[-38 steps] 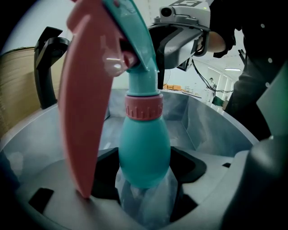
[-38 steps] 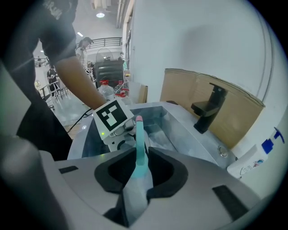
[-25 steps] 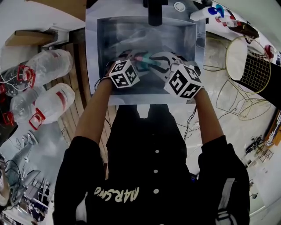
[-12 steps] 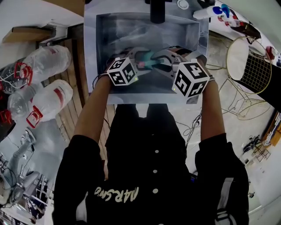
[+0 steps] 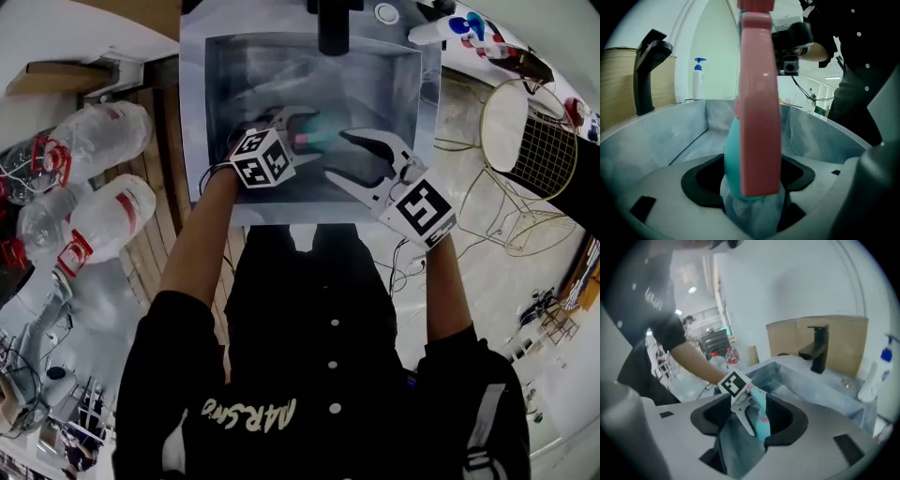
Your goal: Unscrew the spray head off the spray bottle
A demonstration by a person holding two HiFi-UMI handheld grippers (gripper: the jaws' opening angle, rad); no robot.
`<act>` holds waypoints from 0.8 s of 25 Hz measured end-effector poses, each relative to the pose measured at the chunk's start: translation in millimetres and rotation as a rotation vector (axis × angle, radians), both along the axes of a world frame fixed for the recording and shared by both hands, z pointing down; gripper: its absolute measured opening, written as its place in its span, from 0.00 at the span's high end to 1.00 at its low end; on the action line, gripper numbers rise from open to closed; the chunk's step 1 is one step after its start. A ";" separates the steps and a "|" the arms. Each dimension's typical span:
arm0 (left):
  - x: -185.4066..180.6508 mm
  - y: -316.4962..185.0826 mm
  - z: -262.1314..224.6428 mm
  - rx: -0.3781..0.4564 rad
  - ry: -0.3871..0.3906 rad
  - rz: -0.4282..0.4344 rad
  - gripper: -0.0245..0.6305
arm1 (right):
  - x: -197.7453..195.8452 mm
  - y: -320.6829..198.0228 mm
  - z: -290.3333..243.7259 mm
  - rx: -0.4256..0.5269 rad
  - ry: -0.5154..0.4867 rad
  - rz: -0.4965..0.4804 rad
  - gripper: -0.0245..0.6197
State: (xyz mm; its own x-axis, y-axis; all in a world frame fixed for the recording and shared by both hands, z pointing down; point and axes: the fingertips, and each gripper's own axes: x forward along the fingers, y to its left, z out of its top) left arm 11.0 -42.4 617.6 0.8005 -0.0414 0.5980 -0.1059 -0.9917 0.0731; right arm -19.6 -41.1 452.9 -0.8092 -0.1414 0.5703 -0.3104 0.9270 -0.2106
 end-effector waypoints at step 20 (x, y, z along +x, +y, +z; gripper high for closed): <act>1.2 0.5 3.9 -0.008 -0.015 -0.021 0.42 | -10.7 -20.5 26.4 -0.313 -0.133 0.789 0.39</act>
State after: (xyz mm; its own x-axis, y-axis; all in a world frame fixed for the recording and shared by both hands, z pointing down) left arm 12.2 -41.9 621.5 0.7906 -0.0536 0.6100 -0.1281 -0.9886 0.0792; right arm -30.3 -61.7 479.3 -0.6031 -0.5429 0.5845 -0.7945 0.3436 -0.5006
